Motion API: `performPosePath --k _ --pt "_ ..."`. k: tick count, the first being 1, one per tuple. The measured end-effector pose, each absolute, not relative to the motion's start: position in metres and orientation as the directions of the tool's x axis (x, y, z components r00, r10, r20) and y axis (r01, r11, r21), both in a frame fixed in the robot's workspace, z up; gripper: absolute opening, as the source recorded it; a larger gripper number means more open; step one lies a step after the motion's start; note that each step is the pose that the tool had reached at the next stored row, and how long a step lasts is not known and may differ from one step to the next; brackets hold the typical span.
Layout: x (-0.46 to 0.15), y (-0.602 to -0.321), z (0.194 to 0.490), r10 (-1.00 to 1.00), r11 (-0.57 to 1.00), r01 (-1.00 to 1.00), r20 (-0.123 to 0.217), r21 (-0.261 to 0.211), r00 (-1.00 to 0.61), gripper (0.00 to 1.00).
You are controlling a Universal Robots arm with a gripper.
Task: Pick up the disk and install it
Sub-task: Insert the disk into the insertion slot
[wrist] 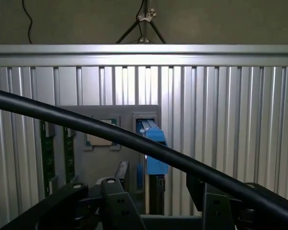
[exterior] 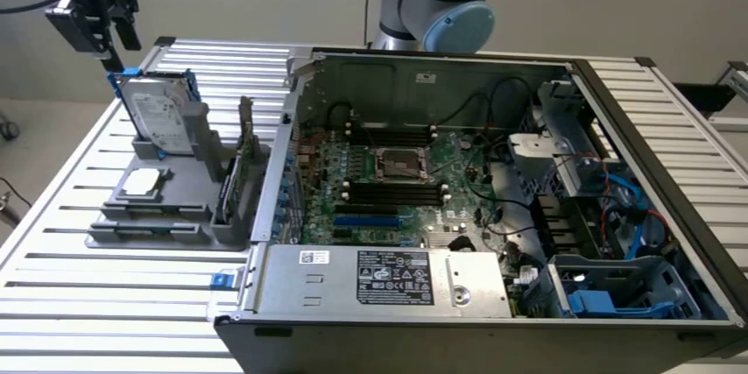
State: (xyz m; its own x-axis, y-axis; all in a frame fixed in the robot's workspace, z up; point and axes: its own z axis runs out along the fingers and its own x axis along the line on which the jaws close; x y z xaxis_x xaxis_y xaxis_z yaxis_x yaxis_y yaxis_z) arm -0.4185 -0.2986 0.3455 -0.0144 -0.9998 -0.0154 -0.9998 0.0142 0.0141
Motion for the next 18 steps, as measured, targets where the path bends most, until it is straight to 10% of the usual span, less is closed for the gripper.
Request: performPosePath --k 18 --pt "-0.421 -0.298 0.313 -1.000 0.014 -1.000 -0.015 0.014 -0.014 0.60"
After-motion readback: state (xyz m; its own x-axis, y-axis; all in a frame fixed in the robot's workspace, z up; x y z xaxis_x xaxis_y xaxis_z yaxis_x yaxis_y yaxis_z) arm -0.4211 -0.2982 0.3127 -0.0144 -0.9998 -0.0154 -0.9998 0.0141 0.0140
